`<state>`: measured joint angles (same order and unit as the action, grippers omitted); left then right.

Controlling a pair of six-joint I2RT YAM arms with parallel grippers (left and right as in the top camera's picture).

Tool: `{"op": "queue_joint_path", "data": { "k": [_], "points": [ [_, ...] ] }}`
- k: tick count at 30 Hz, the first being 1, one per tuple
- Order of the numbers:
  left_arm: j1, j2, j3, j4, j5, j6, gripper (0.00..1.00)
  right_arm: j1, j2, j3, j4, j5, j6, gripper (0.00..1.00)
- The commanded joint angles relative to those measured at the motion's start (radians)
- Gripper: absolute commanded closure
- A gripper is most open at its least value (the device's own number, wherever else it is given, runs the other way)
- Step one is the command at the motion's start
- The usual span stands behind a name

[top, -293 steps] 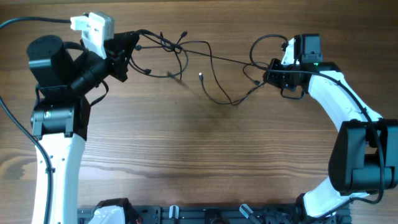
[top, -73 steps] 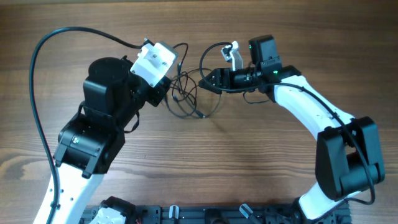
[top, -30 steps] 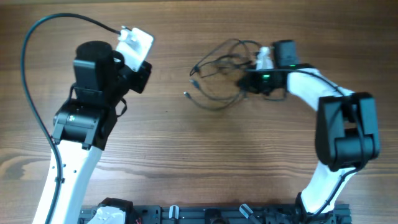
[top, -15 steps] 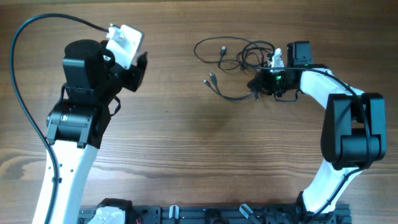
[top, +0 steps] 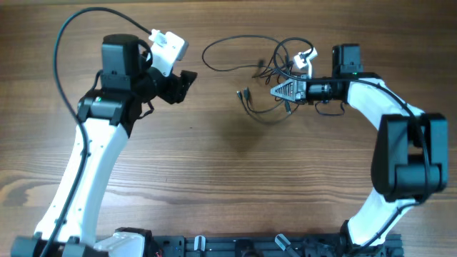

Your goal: Untangle cables

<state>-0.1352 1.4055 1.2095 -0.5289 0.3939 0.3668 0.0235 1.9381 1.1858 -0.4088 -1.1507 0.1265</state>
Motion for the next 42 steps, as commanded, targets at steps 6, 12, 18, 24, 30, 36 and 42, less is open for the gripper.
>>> {"op": "queue_joint_path", "data": {
  "k": [6,12,18,24,30,36,42],
  "points": [
    [0.003,0.097,0.016,0.076,0.216,-0.007,0.32,0.012,-0.143,0.0,-0.124,-0.13,-0.11,0.95],
    [0.003,0.118,0.016,0.11,0.291,0.001,0.32,0.044,-0.155,0.0,-0.217,-0.13,-0.159,0.96],
    [0.002,0.129,0.016,0.109,0.328,0.021,0.23,0.114,-0.156,0.0,-0.217,-0.13,-0.164,0.95],
    [-0.016,0.168,0.016,0.103,0.34,0.021,0.22,0.166,-0.156,0.0,-0.16,-0.13,-0.116,0.95],
    [-0.067,0.221,0.016,0.113,0.354,0.022,0.24,0.214,-0.156,0.0,-0.088,-0.13,-0.043,0.95],
    [-0.105,0.233,0.016,0.137,0.358,0.022,0.28,0.235,-0.156,0.0,-0.067,-0.134,-0.03,0.95],
    [-0.111,0.233,0.016,0.141,0.361,0.022,0.28,0.235,-0.157,0.0,-0.054,-0.182,-0.022,0.95]
  ]
}}
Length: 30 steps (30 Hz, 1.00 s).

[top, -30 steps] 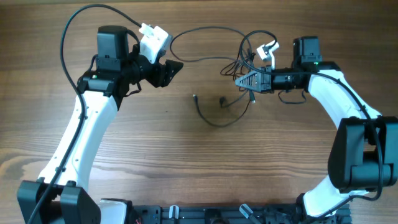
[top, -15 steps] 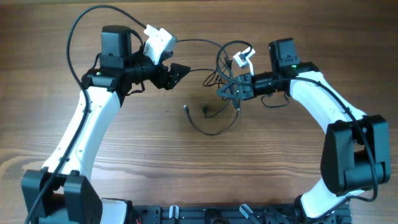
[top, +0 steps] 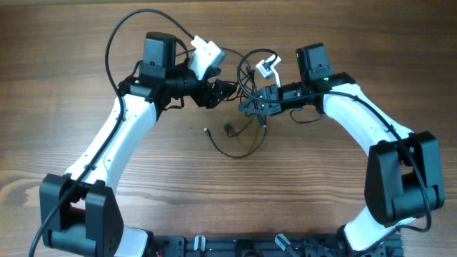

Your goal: Untangle cables

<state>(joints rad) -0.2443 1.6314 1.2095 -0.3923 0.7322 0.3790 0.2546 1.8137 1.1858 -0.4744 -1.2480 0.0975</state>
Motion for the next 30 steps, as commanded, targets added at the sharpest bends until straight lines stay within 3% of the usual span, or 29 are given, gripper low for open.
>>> {"op": "queue_joint_path", "data": {
  "k": [1,4,7,11,19,23,24,25,30],
  "points": [
    [-0.002,0.007,0.016,0.005,0.023,0.01,0.28,0.004,-0.034,0.0,0.014,-0.089,0.008,0.96],
    [-0.002,0.007,0.016,0.005,0.023,0.01,0.3,0.004,-0.045,0.0,0.017,-0.09,0.009,0.95],
    [-0.003,0.007,0.016,0.004,0.023,0.01,0.41,0.004,-0.069,0.0,0.018,-0.089,0.01,0.95],
    [-0.003,0.013,0.016,0.007,0.024,0.009,0.47,0.004,-0.105,0.0,0.019,-0.089,0.011,0.95],
    [-0.003,0.035,0.016,0.008,0.077,0.009,0.51,0.004,-0.12,0.0,0.047,-0.089,0.037,0.95],
    [-0.002,0.037,0.016,0.008,0.067,0.01,0.75,0.004,-0.12,0.0,0.049,-0.084,0.037,0.95],
    [0.0,0.037,0.016,0.009,0.058,0.01,0.89,0.004,-0.12,0.0,0.05,-0.079,0.037,0.95],
    [0.001,0.037,0.016,0.009,0.05,0.01,0.96,0.004,-0.12,0.0,0.05,-0.075,0.037,0.95],
    [0.002,0.037,0.016,0.023,0.001,0.009,0.96,0.004,-0.12,0.0,0.049,-0.003,0.067,0.95]
  ]
}}
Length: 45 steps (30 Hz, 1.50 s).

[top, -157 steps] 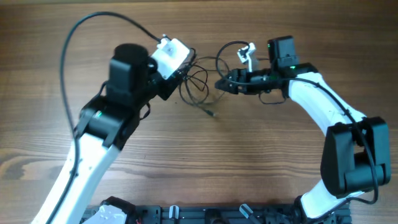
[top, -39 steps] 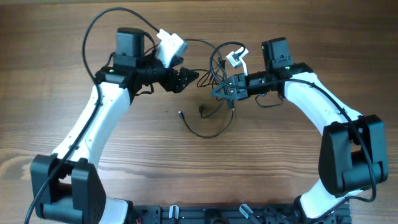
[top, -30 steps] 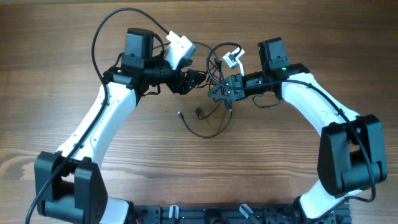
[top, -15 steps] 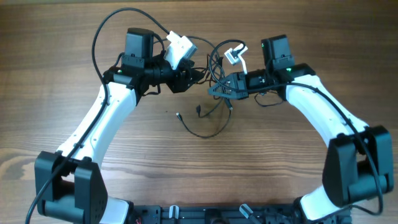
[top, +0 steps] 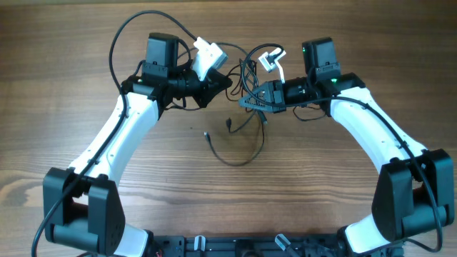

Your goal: Untangle cables

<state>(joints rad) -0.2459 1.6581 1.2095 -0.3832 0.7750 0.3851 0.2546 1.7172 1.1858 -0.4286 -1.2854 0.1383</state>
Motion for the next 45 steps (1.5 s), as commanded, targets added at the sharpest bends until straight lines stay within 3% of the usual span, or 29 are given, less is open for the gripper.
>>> {"op": "queue_joint_path", "data": {
  "k": [1,6,11,12,13,14,15,16,17,21,28,37,40,42,44,45],
  "points": [
    [0.004,0.01,0.016,0.019,-0.059,0.003,0.96,0.003,-0.023,0.0,-0.001,0.082,0.042,0.95],
    [0.024,-0.014,0.016,0.021,-0.115,-0.018,0.96,0.002,-0.023,0.0,-0.028,0.384,0.14,0.95],
    [0.078,-0.068,0.016,0.02,-0.115,-0.027,0.96,0.002,-0.023,0.0,-0.115,0.812,0.289,0.95],
    [0.093,-0.084,0.016,0.016,-0.115,-0.027,0.96,0.002,-0.023,0.0,-0.137,0.898,0.31,0.87],
    [0.101,-0.092,0.016,0.013,-0.115,-0.027,0.96,0.002,-0.023,0.0,-0.146,0.926,0.309,0.71],
    [0.113,-0.105,0.016,0.006,-0.115,-0.027,0.96,0.002,-0.023,0.0,-0.159,0.964,0.309,0.47],
    [0.121,-0.113,0.016,0.001,-0.115,-0.027,0.96,0.002,-0.023,0.0,-0.17,1.001,0.31,0.3],
    [0.129,-0.121,0.016,-0.003,-0.115,-0.027,0.96,0.002,-0.023,0.0,-0.179,1.035,0.312,0.04],
    [0.134,-0.124,0.016,-0.006,-0.115,-0.027,0.96,0.002,-0.023,0.0,-0.188,1.077,0.326,0.01],
    [0.144,-0.129,0.016,-0.025,-0.114,-0.027,0.96,0.003,-0.023,0.0,-0.204,1.113,0.342,0.0],
    [0.143,-0.146,0.016,-0.028,-0.084,-0.028,0.96,0.01,-0.023,0.0,-0.138,0.814,0.284,0.01],
    [0.154,-0.274,0.016,-0.034,-0.1,-0.027,0.96,0.019,-0.019,0.0,-0.082,0.806,0.302,0.01],
    [0.154,-0.307,0.016,-0.049,-0.099,-0.027,0.96,0.031,-0.015,0.0,-0.064,0.805,0.29,0.14],
    [0.154,-0.34,0.016,-0.063,-0.1,-0.027,0.96,0.057,-0.01,0.0,-0.035,0.803,0.288,0.44],
    [0.154,-0.353,0.016,-0.071,-0.1,-0.027,0.96,0.077,-0.011,0.0,-0.007,0.784,0.289,0.47],
    [0.154,-0.357,0.016,-0.079,-0.1,-0.027,0.96,0.082,-0.011,0.0,0.007,0.777,0.293,0.43]
  ]
}}
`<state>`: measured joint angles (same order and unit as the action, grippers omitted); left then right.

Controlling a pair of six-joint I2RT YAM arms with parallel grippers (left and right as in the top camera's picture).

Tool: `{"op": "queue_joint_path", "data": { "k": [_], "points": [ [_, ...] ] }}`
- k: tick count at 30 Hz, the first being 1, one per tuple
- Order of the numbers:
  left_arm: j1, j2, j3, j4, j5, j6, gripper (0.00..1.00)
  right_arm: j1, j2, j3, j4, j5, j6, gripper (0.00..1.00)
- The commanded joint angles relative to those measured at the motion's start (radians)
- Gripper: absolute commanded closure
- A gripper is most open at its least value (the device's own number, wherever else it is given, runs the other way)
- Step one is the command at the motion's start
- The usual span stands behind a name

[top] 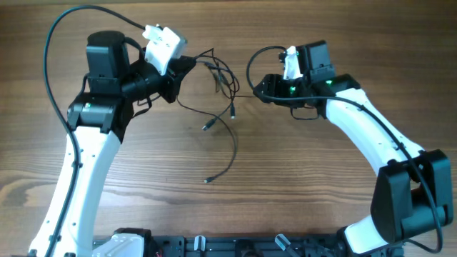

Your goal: Untangle cables

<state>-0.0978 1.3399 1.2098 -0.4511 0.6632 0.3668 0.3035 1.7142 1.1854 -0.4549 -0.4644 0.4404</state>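
Thin black cables point(227, 80) stretch across the table between my two grippers in the overhead view. My left gripper point(188, 66) is shut on their left end, at the upper middle-left. At the upper middle-right, my right gripper point(259, 91) is shut on their right end. Strands still cross in a small knot midway between the two. One long strand point(233, 146) curves down to a plug point(206, 180) lying on the wood. A shorter strand ends in another plug point(206, 128), and a third end hangs near it point(233, 111).
The wooden table point(321, 185) carries only the cables. The left arm's own supply cable point(53, 39) loops high at the left, and a similar loop point(251, 64) rises by the right wrist. A black rail point(235, 246) runs along the front edge.
Both grippers have drawn apart, the left to the left and the right slightly right. The tangle that sat bunched between them is now stretched out, with a long strand trailing toward the front.
At first my right gripper was on the tangle at the right while the left arm stood apart. Then both grippers met at the tangle in the upper middle and stayed there. Now they are apart, and the bundle is spread into separate strands.
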Motion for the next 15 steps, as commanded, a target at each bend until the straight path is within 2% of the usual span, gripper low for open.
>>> {"op": "queue_joint_path", "data": {
  "k": [1,2,3,5,10,15],
  "points": [
    [0.006,-0.04,0.015,-0.016,0.013,-0.009,0.96,0.035,-0.008,0.0,0.046,-0.05,-0.002,0.36],
    [0.006,-0.04,0.015,-0.023,0.013,-0.009,0.96,0.036,-0.008,0.0,0.063,-0.058,0.009,0.26],
    [0.006,-0.039,0.015,-0.029,0.013,-0.009,0.96,0.036,-0.008,0.0,0.081,-0.077,0.009,0.25],
    [0.004,-0.039,0.015,-0.036,0.013,-0.009,0.96,0.036,-0.007,0.0,0.13,-0.126,0.012,0.26],
    [0.004,-0.039,0.015,-0.036,0.017,-0.009,0.96,0.038,-0.008,0.0,0.16,-0.177,0.011,0.38],
    [0.003,-0.039,0.015,-0.036,0.048,-0.009,0.96,0.038,-0.007,0.0,0.171,-0.177,0.012,0.39]
  ]
}}
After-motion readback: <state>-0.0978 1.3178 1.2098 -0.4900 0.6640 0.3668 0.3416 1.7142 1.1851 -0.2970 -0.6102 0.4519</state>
